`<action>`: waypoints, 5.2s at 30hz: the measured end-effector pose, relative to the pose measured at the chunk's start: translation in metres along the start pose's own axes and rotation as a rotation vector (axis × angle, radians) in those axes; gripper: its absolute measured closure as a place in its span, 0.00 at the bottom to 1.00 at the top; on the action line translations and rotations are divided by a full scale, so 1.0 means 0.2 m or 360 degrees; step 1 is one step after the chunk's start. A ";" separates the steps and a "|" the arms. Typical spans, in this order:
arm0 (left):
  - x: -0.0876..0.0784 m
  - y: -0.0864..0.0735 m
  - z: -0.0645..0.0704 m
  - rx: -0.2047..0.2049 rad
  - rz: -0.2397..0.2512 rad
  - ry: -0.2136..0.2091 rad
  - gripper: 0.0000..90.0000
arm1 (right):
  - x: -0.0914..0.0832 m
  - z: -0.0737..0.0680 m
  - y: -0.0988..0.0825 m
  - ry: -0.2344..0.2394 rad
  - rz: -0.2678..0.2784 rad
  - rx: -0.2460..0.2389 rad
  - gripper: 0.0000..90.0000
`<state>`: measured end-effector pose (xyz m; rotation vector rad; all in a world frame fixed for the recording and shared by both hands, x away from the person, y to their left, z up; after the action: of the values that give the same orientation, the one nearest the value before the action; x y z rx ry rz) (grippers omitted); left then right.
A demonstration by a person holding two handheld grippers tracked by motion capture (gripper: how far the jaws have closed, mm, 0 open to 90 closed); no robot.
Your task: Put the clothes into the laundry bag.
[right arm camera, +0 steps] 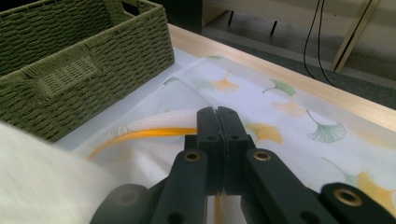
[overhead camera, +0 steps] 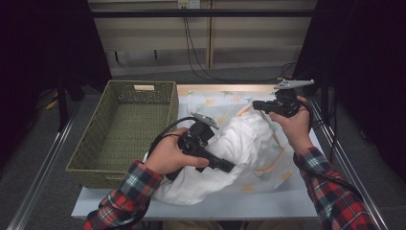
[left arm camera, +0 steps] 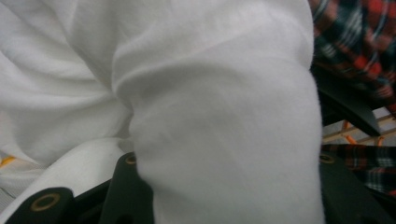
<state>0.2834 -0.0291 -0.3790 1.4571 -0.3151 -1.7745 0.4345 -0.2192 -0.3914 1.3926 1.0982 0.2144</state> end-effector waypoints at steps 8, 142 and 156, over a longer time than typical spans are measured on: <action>0.13 0.02 -0.01 -0.0019 -0.0031 0.0029 0.60 | 0.00 -0.06 0.04 0.0028 -0.0004 -0.0034 0.99; 0.58 -0.05 -0.41 -0.0286 0.0183 0.0739 0.31 | 0.02 -0.19 0.08 0.0106 0.0006 -0.0092 0.99; 0.56 -0.04 -0.41 -0.0461 0.0144 0.0737 0.70 | 0.02 -0.22 0.08 0.0126 0.0011 -0.0099 0.99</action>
<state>0.3520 -0.0791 -0.4875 1.5575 0.1106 -1.2977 0.4126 -0.1836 -0.3719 1.3421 1.1429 0.3082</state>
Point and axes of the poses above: each handheld gripper's, and its own axes: x roughly forward along the jaws, y roughly out of its top, z roughly to its right, the point moved 8 cm from there along x, roughly forward along the jaws, and after that the axes turned 11 degrees about y, right-handed, at the moved point
